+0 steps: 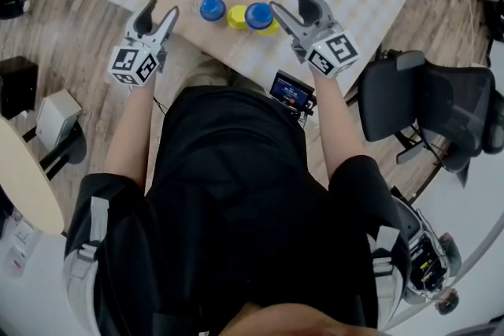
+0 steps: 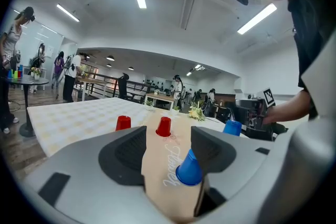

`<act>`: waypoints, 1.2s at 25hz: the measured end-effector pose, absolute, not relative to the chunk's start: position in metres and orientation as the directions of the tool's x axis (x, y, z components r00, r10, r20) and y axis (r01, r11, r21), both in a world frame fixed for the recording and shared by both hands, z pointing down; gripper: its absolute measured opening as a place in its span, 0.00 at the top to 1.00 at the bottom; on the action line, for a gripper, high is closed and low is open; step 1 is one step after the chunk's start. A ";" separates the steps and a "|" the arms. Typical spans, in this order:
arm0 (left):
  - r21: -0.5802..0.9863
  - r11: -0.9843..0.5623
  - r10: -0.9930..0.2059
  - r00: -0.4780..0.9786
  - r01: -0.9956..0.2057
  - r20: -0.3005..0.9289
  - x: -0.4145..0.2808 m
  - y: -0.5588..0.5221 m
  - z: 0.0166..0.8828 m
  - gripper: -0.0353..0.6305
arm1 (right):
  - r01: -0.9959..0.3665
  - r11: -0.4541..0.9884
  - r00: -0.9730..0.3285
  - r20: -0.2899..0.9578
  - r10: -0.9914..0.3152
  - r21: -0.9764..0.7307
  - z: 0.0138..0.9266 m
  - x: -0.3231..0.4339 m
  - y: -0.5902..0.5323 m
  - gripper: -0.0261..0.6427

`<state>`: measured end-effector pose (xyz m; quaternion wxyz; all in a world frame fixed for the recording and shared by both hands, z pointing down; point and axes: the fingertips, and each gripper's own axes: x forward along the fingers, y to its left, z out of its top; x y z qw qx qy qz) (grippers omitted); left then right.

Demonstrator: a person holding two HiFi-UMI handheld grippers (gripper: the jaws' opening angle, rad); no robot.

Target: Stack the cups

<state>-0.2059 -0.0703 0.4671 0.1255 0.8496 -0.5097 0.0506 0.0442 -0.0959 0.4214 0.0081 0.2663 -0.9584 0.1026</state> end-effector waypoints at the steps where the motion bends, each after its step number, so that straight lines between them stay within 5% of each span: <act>1: 0.158 -0.451 -0.853 0.476 -0.878 0.214 -0.207 -0.076 0.467 0.57 | -0.530 0.825 -0.846 0.058 -0.530 -0.196 0.417 0.049 -0.104 0.57; 10: 0.123 -0.428 -0.864 0.445 -0.895 0.234 -0.222 -0.135 0.470 0.57 | -0.695 0.699 -0.717 0.092 -0.691 -0.170 0.419 0.079 -0.163 0.60; 30: 0.088 -0.335 -0.863 0.343 -0.938 0.371 -0.275 -0.269 0.547 0.53 | -0.747 0.610 -0.664 0.249 -0.705 -0.266 0.491 0.061 -0.231 0.61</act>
